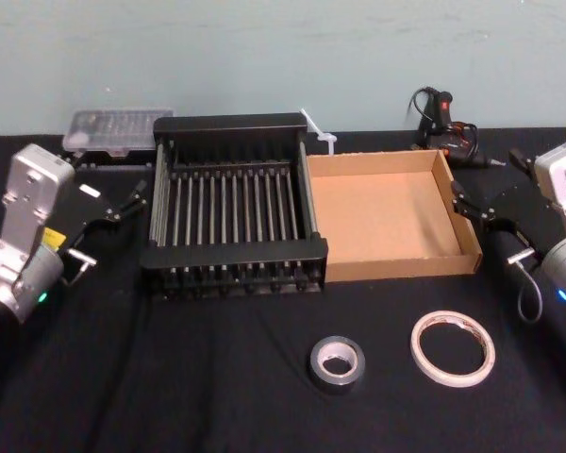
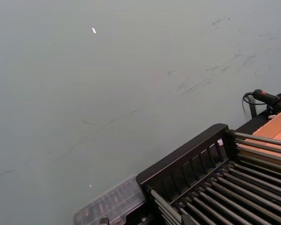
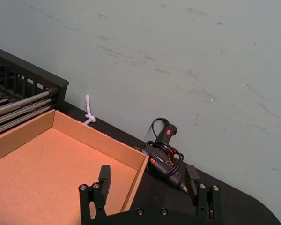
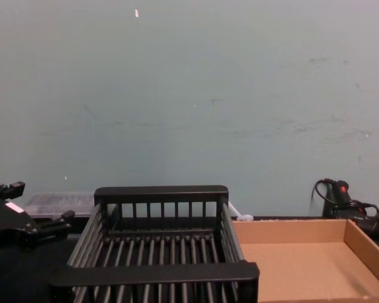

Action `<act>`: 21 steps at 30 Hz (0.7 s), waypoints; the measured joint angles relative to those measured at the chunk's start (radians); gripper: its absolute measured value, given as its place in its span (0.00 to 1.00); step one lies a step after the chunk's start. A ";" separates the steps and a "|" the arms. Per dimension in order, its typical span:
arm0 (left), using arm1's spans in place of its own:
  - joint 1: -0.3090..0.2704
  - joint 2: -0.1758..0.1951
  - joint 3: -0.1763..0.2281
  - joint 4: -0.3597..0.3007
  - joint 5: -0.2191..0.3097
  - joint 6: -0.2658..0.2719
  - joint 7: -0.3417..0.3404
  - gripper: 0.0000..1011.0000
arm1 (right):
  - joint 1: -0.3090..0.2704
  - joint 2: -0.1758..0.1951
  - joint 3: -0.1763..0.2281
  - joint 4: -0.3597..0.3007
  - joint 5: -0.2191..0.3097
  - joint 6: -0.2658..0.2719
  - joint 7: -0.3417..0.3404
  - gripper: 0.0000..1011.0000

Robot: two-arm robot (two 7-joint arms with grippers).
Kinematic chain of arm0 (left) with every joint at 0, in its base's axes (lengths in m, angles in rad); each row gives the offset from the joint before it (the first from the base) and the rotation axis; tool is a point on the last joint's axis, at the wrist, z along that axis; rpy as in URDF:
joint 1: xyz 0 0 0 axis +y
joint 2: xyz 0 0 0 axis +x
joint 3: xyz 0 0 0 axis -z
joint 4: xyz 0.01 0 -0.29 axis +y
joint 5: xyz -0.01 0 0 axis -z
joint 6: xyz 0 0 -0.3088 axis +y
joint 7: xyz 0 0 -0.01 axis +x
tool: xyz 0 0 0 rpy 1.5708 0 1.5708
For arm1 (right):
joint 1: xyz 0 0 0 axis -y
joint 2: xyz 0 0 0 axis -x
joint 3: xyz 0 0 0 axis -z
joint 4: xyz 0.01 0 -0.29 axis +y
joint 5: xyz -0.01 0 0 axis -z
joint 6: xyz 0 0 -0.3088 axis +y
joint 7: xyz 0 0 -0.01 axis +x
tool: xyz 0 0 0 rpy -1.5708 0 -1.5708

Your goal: Pick up the white tape and place it into the black box , Pick up the silver tape and place it into the brown box.

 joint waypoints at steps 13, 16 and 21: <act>0.000 0.000 0.000 0.000 0.000 0.000 0.000 0.99 | 0.000 0.000 0.000 0.000 0.000 0.000 0.000 0.99; 0.000 0.000 0.000 0.000 0.000 0.000 0.000 0.99 | 0.000 0.000 0.000 0.000 0.000 0.000 0.000 0.99; 0.000 0.000 0.000 0.000 0.000 0.000 0.000 0.99 | -0.014 0.006 0.012 -0.016 0.007 0.004 0.005 0.99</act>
